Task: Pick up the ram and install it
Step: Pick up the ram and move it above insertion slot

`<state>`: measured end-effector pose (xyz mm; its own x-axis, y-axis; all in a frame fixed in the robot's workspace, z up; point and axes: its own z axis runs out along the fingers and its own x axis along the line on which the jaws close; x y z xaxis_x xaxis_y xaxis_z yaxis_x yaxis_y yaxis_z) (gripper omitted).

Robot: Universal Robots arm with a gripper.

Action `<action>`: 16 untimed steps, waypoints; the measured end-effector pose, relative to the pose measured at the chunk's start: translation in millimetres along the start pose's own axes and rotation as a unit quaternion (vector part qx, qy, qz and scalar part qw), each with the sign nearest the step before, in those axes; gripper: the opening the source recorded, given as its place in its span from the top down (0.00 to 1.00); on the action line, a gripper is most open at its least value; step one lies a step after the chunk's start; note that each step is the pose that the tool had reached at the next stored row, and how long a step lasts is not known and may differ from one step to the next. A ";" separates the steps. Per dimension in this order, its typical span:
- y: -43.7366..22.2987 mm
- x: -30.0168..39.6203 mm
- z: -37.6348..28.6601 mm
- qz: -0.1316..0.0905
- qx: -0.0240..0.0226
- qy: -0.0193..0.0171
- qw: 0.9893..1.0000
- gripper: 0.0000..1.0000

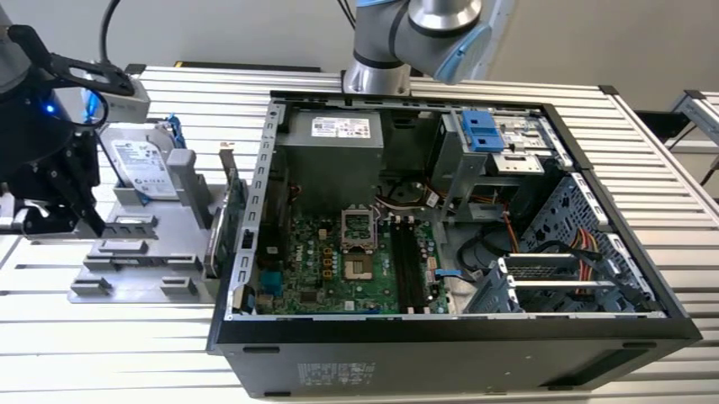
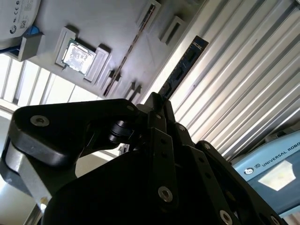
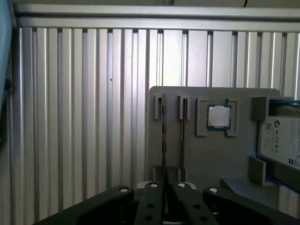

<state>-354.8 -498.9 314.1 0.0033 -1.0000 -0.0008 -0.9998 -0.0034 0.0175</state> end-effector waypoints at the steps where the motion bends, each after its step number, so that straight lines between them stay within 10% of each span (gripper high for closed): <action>1: 0.0 0.0 -0.8 0.000 0.000 0.000 1.000 1.00; 16: 0.2 0.0 -13.3 0.000 0.000 0.000 1.000 1.00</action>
<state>-354.8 -498.9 327.4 0.0033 -1.0000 -0.0007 -0.9998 -0.0033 0.0175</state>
